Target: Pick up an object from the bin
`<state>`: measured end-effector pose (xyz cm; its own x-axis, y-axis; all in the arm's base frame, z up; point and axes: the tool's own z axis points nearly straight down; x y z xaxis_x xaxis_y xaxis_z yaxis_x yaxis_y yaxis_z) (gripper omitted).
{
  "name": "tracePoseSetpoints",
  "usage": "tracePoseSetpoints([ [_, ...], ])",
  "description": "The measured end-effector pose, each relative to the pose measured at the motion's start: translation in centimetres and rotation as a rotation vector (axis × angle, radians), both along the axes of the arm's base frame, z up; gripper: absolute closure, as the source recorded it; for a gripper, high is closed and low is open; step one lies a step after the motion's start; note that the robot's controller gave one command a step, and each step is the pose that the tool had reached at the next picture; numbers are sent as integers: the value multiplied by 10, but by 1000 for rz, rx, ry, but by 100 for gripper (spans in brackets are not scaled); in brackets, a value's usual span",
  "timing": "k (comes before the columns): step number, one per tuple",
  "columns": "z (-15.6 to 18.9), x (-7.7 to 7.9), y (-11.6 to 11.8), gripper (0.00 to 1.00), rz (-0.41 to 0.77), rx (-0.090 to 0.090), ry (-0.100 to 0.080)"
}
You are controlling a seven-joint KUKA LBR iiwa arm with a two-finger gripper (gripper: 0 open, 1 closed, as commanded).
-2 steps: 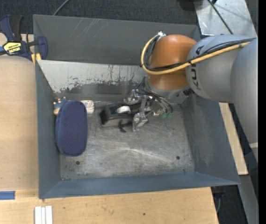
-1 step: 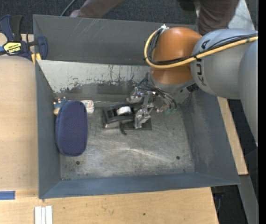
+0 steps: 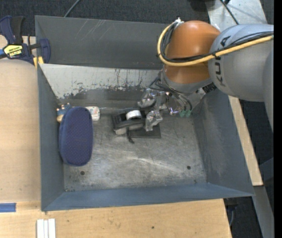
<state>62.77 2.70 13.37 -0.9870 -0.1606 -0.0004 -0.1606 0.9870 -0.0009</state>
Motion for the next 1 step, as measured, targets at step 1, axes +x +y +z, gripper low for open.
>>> tracePoseSetpoints([
  [1, 35, 0, -1, 100, -2, -1, 0],
])
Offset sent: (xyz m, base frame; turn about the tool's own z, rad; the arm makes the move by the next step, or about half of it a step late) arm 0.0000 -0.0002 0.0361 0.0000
